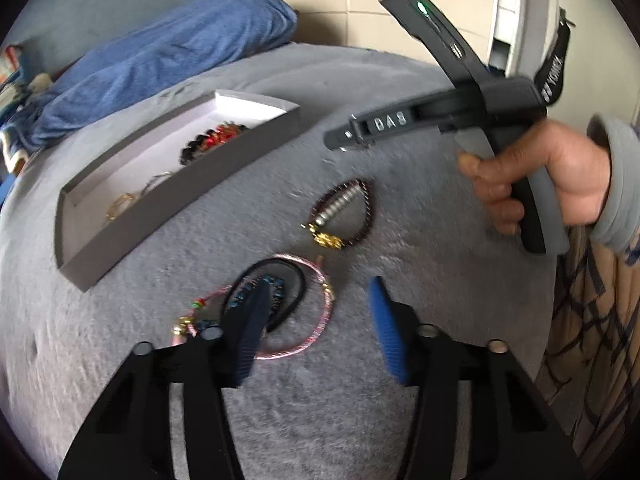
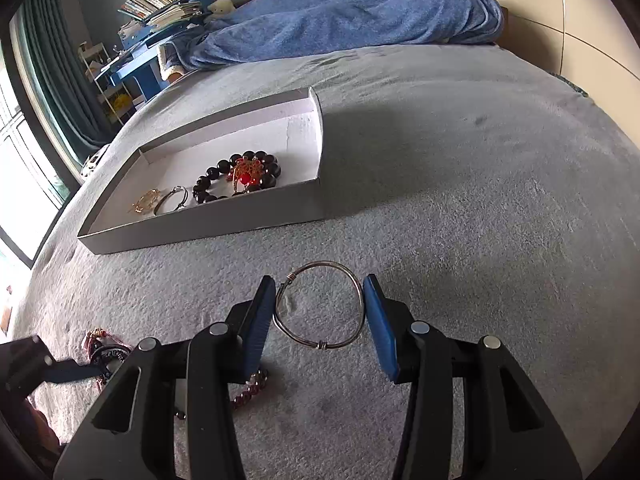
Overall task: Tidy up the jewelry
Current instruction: 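Grasp the silver hoop with the right tool while the left tool grasps the pink cord bracelet, then carry the silver hoop and pink cord bracelet over the grey tray with both tools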
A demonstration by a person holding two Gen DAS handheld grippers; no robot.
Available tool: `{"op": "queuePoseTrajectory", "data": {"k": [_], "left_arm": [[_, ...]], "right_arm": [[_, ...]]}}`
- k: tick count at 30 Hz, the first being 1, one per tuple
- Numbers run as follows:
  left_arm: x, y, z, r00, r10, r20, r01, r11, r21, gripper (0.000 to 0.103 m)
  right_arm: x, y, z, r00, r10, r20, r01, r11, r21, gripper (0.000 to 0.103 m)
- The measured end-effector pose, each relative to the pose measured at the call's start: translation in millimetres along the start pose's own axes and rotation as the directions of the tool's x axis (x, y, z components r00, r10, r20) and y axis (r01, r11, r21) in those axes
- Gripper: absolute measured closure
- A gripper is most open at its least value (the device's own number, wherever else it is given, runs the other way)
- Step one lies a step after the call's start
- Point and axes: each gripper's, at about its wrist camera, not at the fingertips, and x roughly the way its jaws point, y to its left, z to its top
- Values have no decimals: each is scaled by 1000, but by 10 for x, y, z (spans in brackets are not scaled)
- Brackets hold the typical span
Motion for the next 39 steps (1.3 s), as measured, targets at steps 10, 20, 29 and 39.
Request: {"op": "queuePoseTrajectory", "data": {"k": [10,20,29,39], "left_arm": [[165,-14,-34,998,4,-68,-3,1000,11,98],[-193,367,132,996,58,60,-52,994,-99,99],[-469,842,224,983,139,119,-112,972,-209,99],[-560,1128,329,977,154,145,-110,956,-271,99]], "right_arm": [[-45,-36,-11,1000,1,5,-2,1000,16,58],[-86,-21,15,1000,14,23,-15,1000,22,58],[-99,34,30,999,21,28,-21,1000,12,58],[-121,159,120,998,52,46,-51,999,-14,58]]}}
